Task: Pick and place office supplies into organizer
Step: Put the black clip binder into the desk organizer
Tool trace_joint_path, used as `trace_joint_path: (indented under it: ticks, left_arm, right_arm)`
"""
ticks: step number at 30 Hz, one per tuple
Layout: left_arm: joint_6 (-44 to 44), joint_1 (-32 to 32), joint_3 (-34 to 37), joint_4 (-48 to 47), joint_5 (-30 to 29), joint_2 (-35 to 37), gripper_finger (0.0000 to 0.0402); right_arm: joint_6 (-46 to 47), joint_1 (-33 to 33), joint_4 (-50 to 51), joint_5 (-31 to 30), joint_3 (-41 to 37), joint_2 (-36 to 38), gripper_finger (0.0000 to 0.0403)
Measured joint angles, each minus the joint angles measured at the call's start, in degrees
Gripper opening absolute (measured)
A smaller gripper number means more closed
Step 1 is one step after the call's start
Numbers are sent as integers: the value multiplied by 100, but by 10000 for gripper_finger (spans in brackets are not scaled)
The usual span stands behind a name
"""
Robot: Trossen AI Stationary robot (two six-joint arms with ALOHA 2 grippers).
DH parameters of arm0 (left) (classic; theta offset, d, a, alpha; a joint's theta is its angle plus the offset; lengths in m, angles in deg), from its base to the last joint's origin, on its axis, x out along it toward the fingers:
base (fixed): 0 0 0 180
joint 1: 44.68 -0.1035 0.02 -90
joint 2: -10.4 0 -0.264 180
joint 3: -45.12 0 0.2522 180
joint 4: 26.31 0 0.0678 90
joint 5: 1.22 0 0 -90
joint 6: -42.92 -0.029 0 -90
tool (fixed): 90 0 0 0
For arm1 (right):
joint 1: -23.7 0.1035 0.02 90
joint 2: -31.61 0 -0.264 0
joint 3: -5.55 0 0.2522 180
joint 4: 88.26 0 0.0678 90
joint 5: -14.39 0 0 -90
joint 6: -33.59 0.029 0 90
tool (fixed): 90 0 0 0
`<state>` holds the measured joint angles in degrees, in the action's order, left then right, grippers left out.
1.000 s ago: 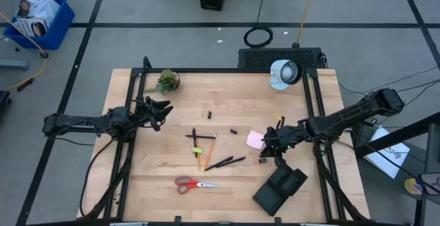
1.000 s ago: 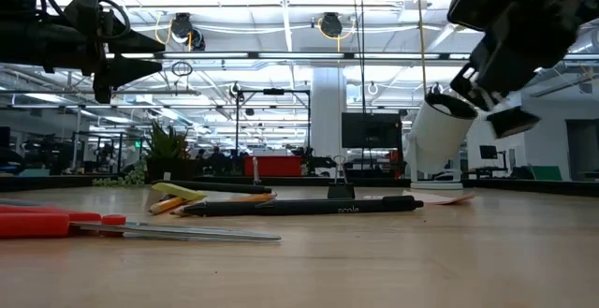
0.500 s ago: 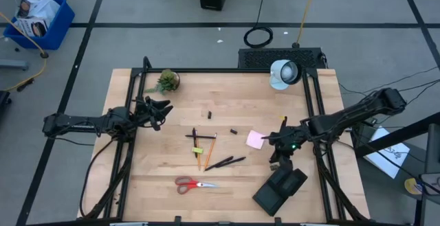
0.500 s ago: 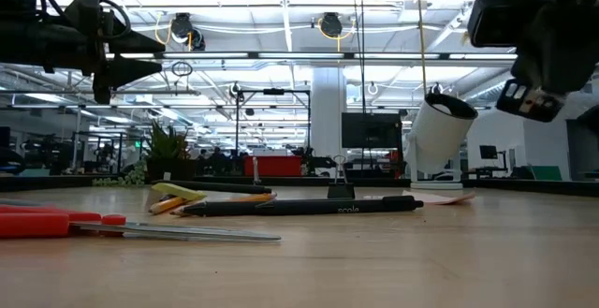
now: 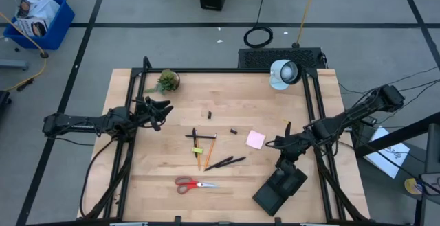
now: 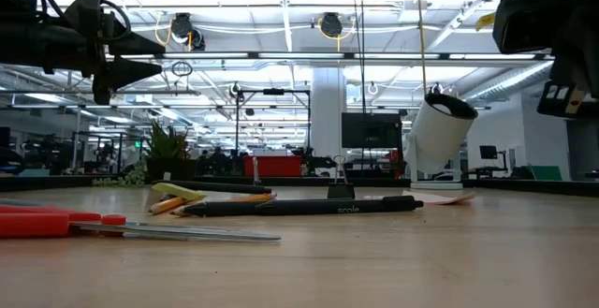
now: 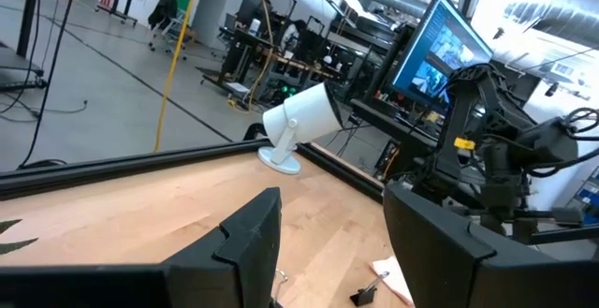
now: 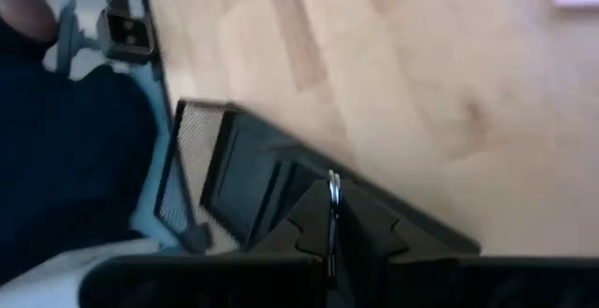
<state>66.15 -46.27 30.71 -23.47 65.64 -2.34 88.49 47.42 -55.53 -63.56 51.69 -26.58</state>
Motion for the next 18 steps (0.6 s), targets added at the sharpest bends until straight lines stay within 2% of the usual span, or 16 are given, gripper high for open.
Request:
trace_joint_path:
  ticks: [3, 13, 18]
  left_arm:
    - [22, 0, 0, -4, 0, 0, 196]
    - [67, 0, 0, -11, -47, -2, 196]
    - [65, 0, 0, -13, -50, 0, 196]
  right_arm:
    - [16, 95, 246, -170, 0, -51, 9]
    - [104, 265, 357, -164, 0, -249, 9]
    - [140, 265, 361, -180, 0, -249, 27]
